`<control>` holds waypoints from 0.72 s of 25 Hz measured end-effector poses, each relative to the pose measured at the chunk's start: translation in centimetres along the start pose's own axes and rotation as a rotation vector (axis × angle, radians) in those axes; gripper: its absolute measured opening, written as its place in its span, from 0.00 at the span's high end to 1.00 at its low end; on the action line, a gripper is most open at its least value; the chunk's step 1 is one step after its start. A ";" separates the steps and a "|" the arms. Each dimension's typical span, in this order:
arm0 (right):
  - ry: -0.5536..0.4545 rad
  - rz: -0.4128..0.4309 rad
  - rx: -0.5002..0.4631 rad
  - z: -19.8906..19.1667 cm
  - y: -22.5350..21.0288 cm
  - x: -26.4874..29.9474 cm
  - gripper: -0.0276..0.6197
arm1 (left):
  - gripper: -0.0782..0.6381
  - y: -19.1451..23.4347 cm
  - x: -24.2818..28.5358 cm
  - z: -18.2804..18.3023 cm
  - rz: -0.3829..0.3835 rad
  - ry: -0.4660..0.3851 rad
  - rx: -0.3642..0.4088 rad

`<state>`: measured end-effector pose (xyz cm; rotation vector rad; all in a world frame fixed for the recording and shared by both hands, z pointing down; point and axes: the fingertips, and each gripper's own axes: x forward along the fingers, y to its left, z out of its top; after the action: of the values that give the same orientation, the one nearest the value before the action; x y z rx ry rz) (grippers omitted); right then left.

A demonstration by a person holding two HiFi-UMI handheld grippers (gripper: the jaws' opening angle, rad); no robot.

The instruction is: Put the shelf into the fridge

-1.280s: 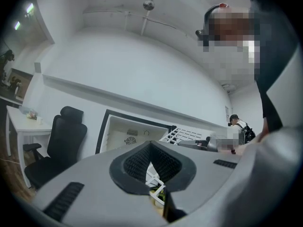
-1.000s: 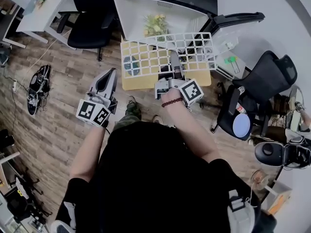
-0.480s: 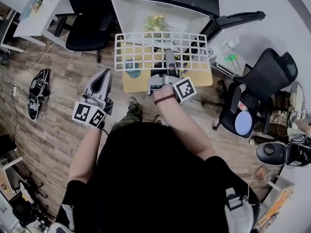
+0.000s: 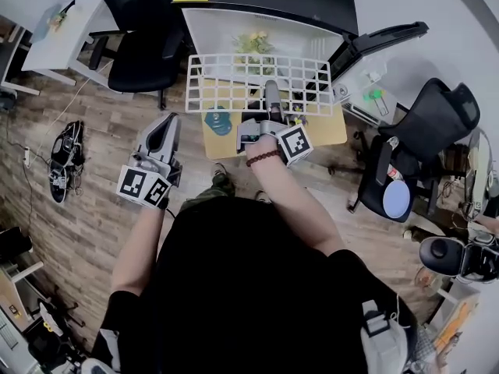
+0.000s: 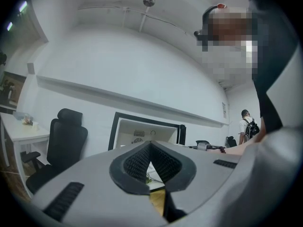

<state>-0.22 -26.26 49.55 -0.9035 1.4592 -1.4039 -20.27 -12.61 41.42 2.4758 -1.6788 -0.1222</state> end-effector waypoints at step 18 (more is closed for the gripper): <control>-0.118 0.003 0.024 -0.4 -1.1 2.4 0.89 | 0.87 2.9 1.7 -0.3 -0.098 0.015 -0.020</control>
<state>-1.48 -28.44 50.36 -0.9525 1.3525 -1.3404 -22.26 -15.20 42.20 2.5376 -1.5434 -0.1296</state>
